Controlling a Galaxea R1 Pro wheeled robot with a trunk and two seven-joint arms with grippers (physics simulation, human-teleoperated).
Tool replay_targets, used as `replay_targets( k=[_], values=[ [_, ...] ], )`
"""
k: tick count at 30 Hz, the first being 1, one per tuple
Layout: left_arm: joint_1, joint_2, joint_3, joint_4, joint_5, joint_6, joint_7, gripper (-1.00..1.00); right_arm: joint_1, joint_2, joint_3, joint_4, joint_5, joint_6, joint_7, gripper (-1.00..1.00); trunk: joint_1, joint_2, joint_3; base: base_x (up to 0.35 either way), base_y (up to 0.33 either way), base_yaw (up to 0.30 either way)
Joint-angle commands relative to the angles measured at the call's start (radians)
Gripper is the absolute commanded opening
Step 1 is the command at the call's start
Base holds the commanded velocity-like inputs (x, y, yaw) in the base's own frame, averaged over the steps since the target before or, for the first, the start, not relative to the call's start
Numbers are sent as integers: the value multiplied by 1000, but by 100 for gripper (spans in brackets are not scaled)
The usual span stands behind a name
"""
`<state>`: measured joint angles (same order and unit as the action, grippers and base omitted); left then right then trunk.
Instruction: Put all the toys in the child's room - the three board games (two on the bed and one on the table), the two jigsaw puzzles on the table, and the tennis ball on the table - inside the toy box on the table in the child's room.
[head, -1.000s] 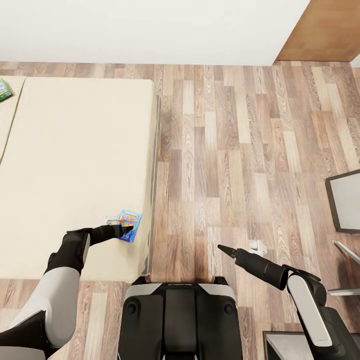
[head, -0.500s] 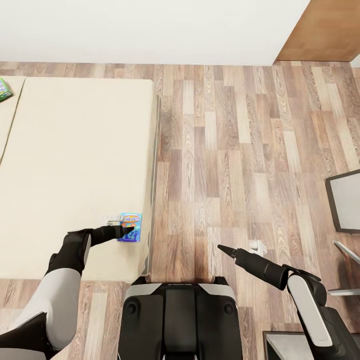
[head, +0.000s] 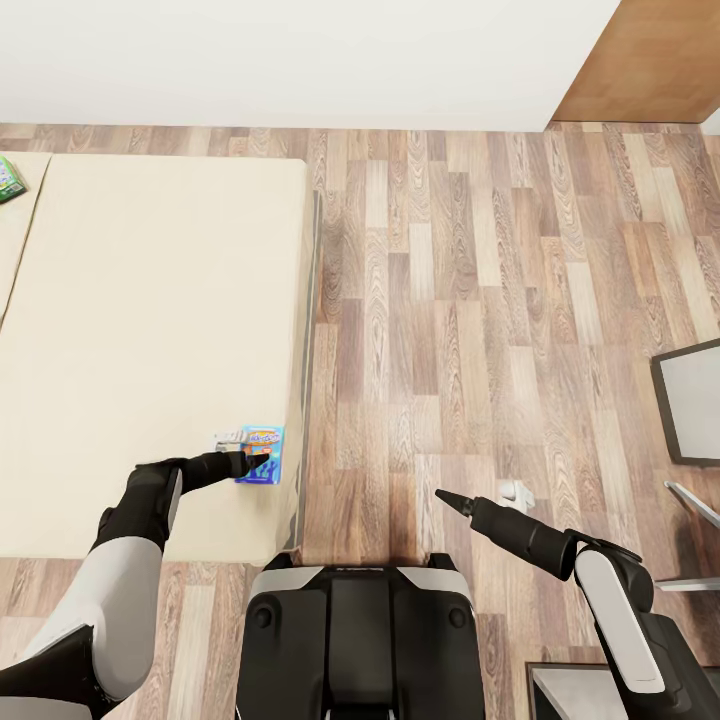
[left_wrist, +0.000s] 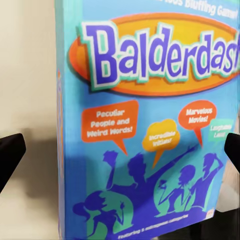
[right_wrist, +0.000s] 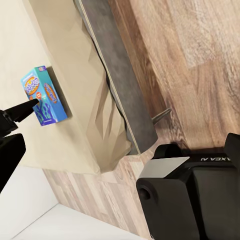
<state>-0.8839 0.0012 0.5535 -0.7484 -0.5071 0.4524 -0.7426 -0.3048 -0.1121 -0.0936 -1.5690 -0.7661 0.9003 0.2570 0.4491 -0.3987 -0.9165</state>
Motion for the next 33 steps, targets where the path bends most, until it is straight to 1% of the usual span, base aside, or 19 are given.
replay_targets(
  k=[1,6,8,9,10,13,33],
  values=[
    [0,-2,3,15,-4,13,-13,100,0,0,-2,0,7,5,8,100,1,-1,-1,0,0,0],
    [0,-9,-2,15,-4,14,-23,100,-1,0,-2,0,7,4,8,100,1,-1,-1,0,0,0],
    [0,-11,-17,15,-4,15,-25,100,0,0,-2,0,7,5,8,100,1,-1,-1,0,0,0],
    [0,-11,-36,15,-4,16,-25,100,0,0,-2,0,7,5,8,100,1,-1,-1,0,0,0],
    [0,-11,-47,15,-3,16,-25,100,0,0,-2,0,7,5,8,100,1,-1,-1,0,0,0],
    [0,-11,-62,15,-2,17,-26,100,0,0,-2,0,7,5,8,100,1,-1,-1,0,0,0],
    [0,-10,-67,15,-3,15,-26,100,0,0,-2,0,7,5,8,100,1,-1,-1,0,0,0]
  ],
)
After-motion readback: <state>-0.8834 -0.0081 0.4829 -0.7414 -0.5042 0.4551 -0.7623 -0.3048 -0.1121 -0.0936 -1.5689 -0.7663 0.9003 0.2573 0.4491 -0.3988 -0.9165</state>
